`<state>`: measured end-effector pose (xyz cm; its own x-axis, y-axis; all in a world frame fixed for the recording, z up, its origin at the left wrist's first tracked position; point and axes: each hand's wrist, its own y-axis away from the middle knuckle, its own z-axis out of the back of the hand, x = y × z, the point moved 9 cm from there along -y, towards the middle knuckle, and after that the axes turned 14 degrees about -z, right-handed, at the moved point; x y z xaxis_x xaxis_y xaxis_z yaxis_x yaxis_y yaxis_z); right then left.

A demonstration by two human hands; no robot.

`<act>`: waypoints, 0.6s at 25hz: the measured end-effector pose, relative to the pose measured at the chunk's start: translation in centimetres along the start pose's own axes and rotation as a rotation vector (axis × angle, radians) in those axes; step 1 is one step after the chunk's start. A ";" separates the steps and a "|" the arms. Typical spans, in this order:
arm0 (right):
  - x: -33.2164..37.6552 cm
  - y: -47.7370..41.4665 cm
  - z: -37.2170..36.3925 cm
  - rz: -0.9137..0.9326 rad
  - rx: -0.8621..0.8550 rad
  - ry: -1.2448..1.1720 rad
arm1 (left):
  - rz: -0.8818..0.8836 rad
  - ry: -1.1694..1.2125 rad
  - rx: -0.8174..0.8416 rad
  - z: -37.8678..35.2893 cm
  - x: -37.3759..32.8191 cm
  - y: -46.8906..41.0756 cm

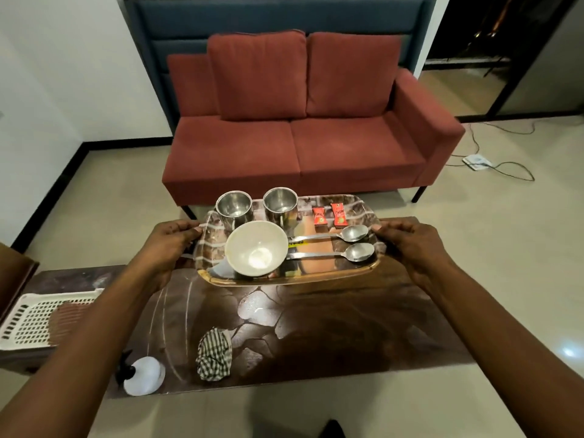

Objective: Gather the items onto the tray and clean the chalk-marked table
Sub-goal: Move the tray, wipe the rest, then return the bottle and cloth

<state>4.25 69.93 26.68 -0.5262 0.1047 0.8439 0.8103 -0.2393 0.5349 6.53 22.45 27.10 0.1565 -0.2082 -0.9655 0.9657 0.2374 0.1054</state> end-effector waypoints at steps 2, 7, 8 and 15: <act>0.0 -2.1 1.9 -0.017 0.003 0.010 | 0.003 -0.008 -0.009 -2.6 0.4 -0.6; -1.9 -7.3 4.7 -0.108 -0.003 0.114 | 0.083 -0.018 0.021 -7.7 3.9 -1.5; -2.6 -8.3 4.9 -0.124 -0.011 0.115 | 0.088 -0.027 0.018 -8.2 4.3 -1.8; -6.8 -15.0 4.4 -0.207 -0.060 0.106 | 0.176 -0.097 0.069 -11.0 10.1 -7.0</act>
<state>-3.21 77.02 13.08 -0.7064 0.0568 0.7055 0.6669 -0.2806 0.6903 -0.90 29.08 13.98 0.3399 -0.2602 -0.9037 0.9331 0.2132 0.2896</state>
